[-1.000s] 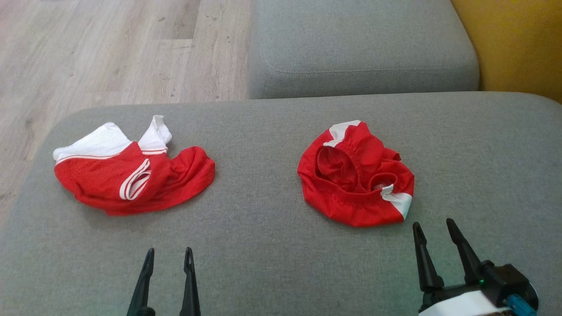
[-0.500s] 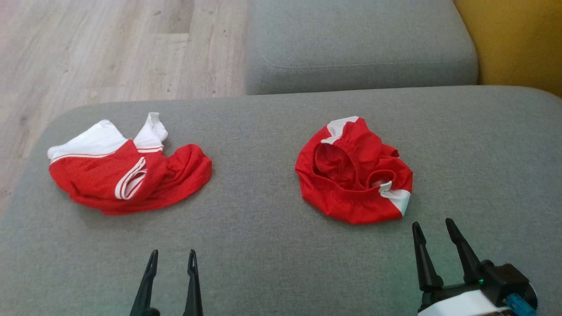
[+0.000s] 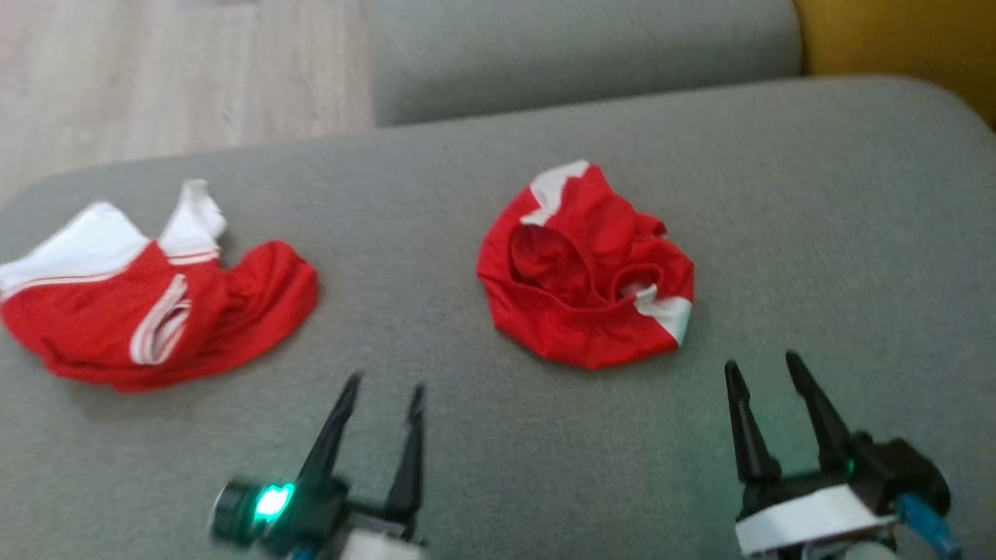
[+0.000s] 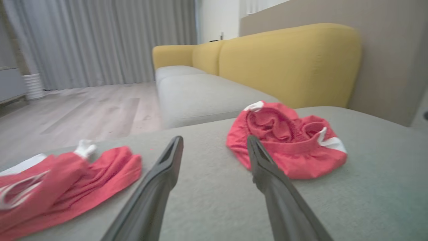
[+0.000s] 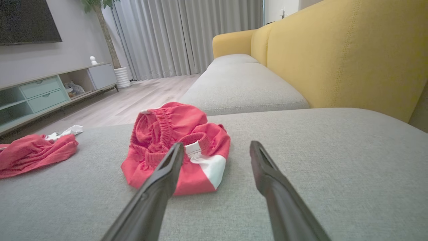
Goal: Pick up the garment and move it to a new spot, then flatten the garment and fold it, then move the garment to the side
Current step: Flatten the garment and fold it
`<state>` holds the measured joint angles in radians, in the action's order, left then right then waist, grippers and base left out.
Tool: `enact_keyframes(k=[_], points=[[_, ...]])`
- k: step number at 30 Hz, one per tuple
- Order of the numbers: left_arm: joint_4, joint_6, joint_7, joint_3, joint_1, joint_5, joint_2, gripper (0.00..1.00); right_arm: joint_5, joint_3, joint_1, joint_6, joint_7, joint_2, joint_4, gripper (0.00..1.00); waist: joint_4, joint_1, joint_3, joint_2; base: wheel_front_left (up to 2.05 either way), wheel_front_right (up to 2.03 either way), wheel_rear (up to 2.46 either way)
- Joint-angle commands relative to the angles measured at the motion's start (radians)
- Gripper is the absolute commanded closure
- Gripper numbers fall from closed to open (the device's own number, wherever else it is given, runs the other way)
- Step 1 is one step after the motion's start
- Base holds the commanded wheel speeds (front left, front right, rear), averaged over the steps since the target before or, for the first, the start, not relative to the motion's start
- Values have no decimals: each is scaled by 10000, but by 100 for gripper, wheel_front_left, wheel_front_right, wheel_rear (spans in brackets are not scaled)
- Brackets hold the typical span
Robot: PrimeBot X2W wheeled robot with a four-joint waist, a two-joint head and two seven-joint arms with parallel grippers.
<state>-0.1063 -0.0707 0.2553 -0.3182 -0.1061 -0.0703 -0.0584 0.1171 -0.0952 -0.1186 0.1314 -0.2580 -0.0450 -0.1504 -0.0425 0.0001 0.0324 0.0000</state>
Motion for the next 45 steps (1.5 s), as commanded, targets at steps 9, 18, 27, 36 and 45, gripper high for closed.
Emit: enact_keyframes(k=[9, 18, 27, 36, 45], points=[[-1975, 1291, -495, -1803, 4567, 919, 81, 0, 106, -174, 1260, -7, -38, -53, 587, 0, -1369, -1, 1878, 0, 0, 0, 0], [-3909, 1868, -2011, -3237, 7098, 835, 81, 0, 306, -197, 1702, -7, -38, -53, 654, 0, -2252, -1, 2688, 0, 0, 0, 0], [-4828, 1860, -2255, -3909, 7979, 817, 81, 0, 384, -286, 1780, -7, -38, -53, 603, 0, -2727, -1, 2690, 0, 0, 0, 0], [-5284, 1856, -2203, -4165, 8133, 608, 82, 40, 389, -275, 1680, -7, -38, -53, 581, 0, -2915, -1, 2557, 0, 0, 0, 0], [-5634, 1876, -1932, -4204, 8373, 336, 78, 100, 510, -475, 1680, -7, -38, -53, 560, 0, -3076, -1, 2516, 0, 0, 0, 0]])
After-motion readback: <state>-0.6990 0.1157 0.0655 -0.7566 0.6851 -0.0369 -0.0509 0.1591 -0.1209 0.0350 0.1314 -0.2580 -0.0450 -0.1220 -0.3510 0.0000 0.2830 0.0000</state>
